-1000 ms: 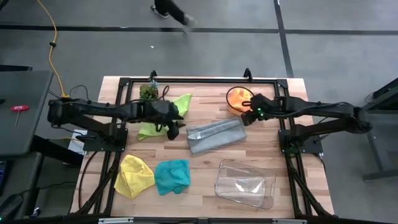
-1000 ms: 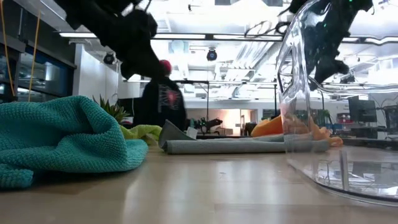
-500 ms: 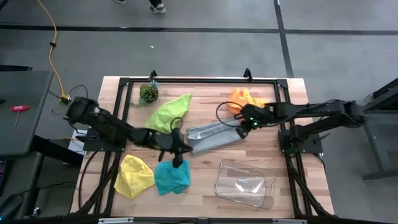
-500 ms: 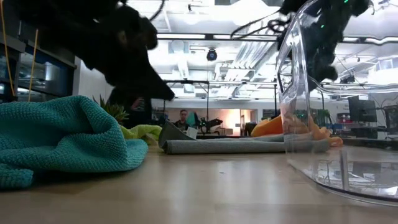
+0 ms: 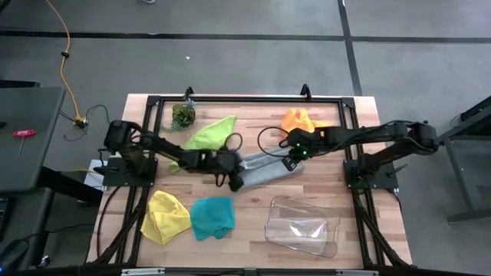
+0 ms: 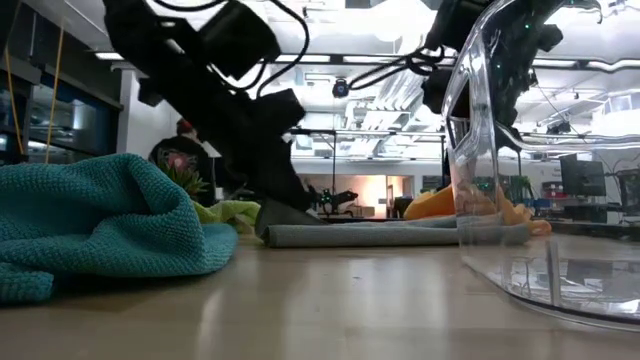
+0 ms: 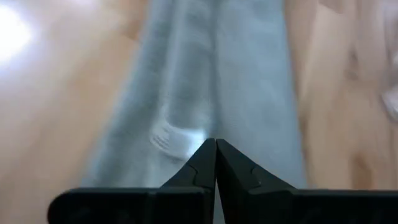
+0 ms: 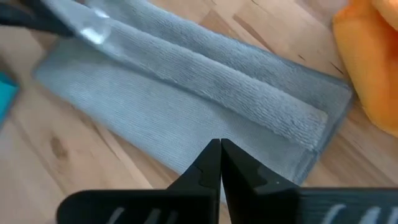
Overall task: Fold microfiber towels
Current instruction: Fold the gray cloth
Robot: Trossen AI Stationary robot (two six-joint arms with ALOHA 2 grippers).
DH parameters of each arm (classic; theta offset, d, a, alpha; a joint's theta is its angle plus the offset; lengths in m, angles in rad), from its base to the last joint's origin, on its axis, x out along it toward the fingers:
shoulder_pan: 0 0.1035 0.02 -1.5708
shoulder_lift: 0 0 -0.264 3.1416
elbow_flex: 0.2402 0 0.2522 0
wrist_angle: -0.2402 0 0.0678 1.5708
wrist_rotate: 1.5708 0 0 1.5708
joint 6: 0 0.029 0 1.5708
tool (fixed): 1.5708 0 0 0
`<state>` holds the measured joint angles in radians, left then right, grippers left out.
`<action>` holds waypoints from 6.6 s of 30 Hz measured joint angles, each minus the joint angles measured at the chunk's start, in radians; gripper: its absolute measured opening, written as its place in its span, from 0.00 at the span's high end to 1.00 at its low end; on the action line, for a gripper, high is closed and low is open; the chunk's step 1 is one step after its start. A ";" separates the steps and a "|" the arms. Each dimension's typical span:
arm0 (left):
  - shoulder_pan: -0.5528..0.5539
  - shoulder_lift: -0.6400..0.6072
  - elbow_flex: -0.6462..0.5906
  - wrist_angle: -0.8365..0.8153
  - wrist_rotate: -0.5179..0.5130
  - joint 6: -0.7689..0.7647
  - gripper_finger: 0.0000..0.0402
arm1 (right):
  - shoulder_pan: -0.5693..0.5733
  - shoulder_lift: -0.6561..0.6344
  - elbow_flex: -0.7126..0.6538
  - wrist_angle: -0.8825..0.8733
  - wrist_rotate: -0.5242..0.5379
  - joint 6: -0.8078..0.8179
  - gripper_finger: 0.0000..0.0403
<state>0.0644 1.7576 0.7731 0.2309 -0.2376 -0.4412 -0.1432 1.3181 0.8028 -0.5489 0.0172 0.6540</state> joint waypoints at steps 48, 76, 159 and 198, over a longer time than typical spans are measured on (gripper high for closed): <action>-0.154 0.053 -0.006 0.143 0.027 -0.089 1.00 | -0.186 0.260 0.000 0.265 0.087 0.061 1.00; -0.061 -0.510 -0.006 0.003 0.084 0.181 1.00 | -0.181 -0.253 -0.227 -0.073 -0.192 0.053 0.52; -0.050 -0.538 -0.007 0.065 0.121 0.120 1.00 | 0.047 -0.291 -0.253 0.155 0.031 0.429 1.00; -0.004 -0.063 0.057 -0.065 0.182 0.065 1.00 | 0.119 -0.451 -0.234 -0.285 0.036 0.541 1.00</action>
<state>0.0607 1.6941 0.8298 0.1659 -0.0552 -0.3763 -0.0246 0.8675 0.5692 -0.8334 0.0534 1.1955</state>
